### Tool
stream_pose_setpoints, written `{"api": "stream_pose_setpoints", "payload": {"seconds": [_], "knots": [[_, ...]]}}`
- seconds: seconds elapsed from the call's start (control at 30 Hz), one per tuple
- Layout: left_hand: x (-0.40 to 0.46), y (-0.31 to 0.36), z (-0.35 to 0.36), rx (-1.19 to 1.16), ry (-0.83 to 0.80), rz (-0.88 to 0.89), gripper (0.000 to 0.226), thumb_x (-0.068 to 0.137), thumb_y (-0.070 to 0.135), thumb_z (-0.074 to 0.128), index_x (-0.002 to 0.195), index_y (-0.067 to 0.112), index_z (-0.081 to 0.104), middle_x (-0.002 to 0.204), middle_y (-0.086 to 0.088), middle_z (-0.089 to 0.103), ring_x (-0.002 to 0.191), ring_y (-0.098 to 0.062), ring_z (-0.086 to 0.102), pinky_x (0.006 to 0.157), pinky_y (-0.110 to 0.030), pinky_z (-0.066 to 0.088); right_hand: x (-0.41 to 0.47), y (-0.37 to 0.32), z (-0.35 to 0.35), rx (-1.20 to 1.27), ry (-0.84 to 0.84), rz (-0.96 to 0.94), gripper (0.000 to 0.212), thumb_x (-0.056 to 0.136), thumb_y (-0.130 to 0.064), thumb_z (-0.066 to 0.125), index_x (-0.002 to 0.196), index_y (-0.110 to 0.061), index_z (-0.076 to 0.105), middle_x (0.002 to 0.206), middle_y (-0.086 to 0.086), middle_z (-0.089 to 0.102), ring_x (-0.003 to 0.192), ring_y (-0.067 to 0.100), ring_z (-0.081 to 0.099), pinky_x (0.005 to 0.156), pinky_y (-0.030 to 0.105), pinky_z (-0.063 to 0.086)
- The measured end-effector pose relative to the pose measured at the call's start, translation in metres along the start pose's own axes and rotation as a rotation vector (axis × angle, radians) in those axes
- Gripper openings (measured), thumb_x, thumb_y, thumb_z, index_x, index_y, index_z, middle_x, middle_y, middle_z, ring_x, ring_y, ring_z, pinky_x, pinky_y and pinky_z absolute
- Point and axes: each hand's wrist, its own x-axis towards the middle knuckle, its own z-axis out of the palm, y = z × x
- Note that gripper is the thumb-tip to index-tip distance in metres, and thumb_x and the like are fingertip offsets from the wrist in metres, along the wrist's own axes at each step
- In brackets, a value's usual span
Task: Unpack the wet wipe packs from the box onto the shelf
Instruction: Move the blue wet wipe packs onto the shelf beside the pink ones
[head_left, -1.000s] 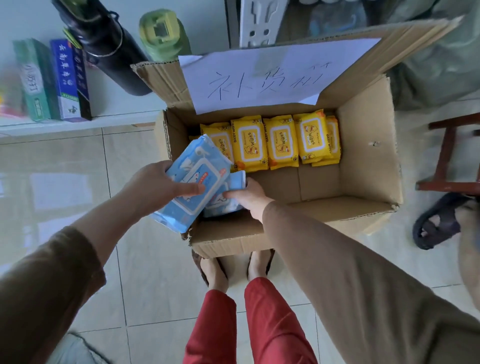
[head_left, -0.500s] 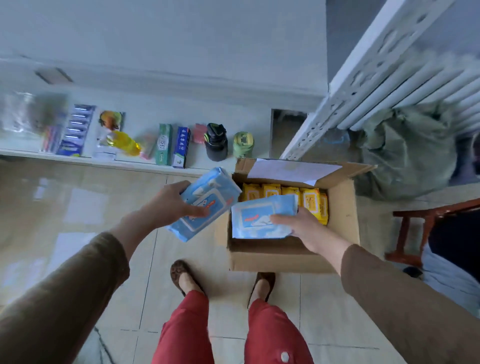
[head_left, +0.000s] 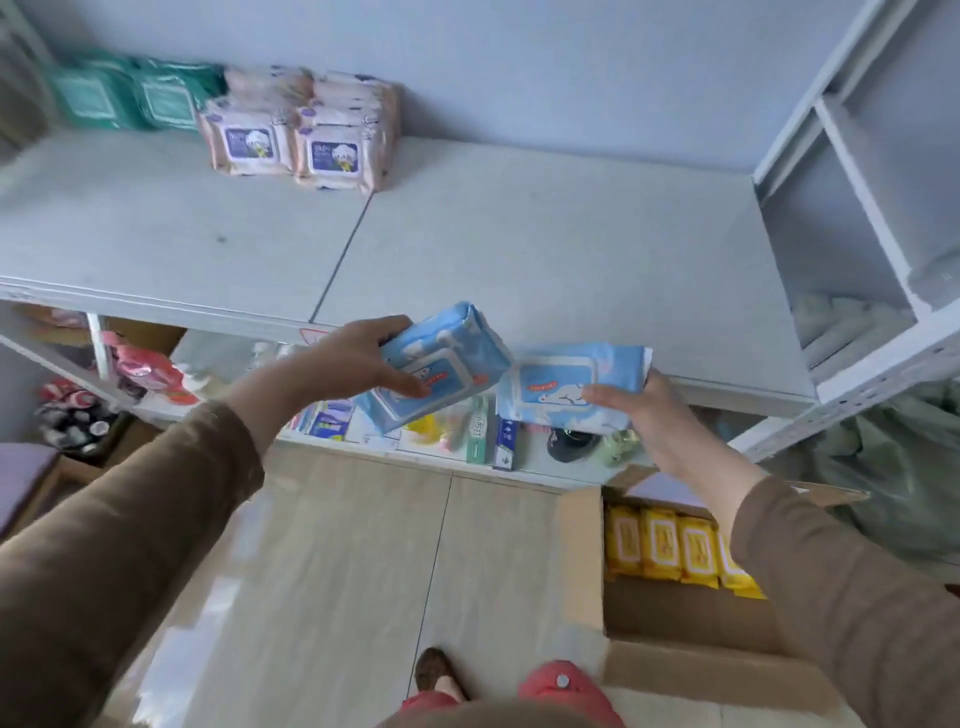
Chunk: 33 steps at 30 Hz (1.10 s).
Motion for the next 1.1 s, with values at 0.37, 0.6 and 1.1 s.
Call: {"api": "stream_pose_setpoints", "payload": {"seconds": [0.37, 0.6, 1.1], "knots": [[0.144, -0.003, -0.1, 0.23, 0.076, 0.256, 0.045, 0.059, 0.038, 0.088, 0.094, 0.025, 0.063, 0.088, 0.005, 0.055, 0.081, -0.015, 0.056, 0.067, -0.029, 0.043, 0.154, -0.092, 0.043, 0.069, 0.117, -0.219, 0.049, 0.078, 0.001, 0.076, 0.124, -0.004, 0.062, 0.118, 0.017, 0.071, 0.103, 0.031, 0.07, 0.09, 0.042, 0.057], [0.263, 0.016, -0.137, 0.25, 0.057, 0.288, 0.047, 0.063, 0.029, 0.087, 0.103, 0.026, 0.061, 0.093, 0.004, 0.063, 0.087, -0.019, 0.059, 0.072, -0.031, 0.047, 0.29, -0.149, 0.044, 0.03, 0.114, -0.221, 0.051, 0.079, 0.002, 0.076, 0.128, -0.004, 0.06, 0.12, 0.016, 0.07, 0.103, 0.029, 0.069, 0.089, 0.042, 0.056], [0.411, 0.01, -0.19, 0.339, -0.008, 0.3, 0.048, 0.065, 0.036, 0.086, 0.104, 0.029, 0.06, 0.098, 0.009, 0.058, 0.091, -0.017, 0.054, 0.071, -0.03, 0.04, 0.479, -0.203, 0.097, -0.027, -0.045, -0.166, 0.048, 0.081, -0.002, 0.077, 0.125, -0.009, 0.061, 0.119, 0.008, 0.072, 0.11, 0.024, 0.068, 0.088, 0.033, 0.058]]}}
